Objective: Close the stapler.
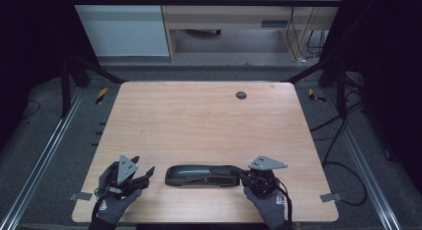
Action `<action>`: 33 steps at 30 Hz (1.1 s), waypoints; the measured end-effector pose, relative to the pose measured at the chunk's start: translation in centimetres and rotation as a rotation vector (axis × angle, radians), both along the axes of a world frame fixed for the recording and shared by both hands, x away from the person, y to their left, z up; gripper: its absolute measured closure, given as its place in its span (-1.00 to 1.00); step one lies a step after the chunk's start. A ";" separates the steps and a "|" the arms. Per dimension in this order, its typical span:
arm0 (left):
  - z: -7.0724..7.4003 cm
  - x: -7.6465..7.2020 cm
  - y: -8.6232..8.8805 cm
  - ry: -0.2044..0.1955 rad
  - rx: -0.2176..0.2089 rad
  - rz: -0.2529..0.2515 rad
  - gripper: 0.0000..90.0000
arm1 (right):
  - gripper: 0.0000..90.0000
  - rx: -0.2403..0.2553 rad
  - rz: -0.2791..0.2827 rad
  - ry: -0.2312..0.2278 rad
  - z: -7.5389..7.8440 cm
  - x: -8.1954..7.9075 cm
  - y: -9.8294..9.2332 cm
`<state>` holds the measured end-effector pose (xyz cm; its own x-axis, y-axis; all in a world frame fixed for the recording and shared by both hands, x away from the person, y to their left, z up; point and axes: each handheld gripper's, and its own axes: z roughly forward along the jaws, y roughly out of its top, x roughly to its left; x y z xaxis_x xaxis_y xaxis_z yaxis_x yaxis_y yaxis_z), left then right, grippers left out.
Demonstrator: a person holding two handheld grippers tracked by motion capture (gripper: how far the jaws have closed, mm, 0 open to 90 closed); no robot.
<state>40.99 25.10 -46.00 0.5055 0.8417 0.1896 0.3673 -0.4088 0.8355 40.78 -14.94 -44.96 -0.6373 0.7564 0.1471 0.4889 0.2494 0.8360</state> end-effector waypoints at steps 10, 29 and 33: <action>0.0 0.1 0.1 0.004 -0.002 0.000 -0.22 | 1.00 0.036 0.011 -0.029 0.4 -0.2 -0.3; -0.4 0.4 0.5 0.024 -0.002 0.002 -0.23 | 0.58 0.034 -0.117 -0.112 1.6 0.3 -3.1; -0.6 0.6 0.6 0.036 -0.005 0.004 -0.24 | 0.39 -0.017 -0.186 -0.092 1.0 0.7 -5.2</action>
<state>41.58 25.75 -46.56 0.5085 0.8446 0.1675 0.3988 -0.4035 0.8235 41.46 -20.18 -43.94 -0.4963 0.8644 0.0809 0.4499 0.1764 0.8755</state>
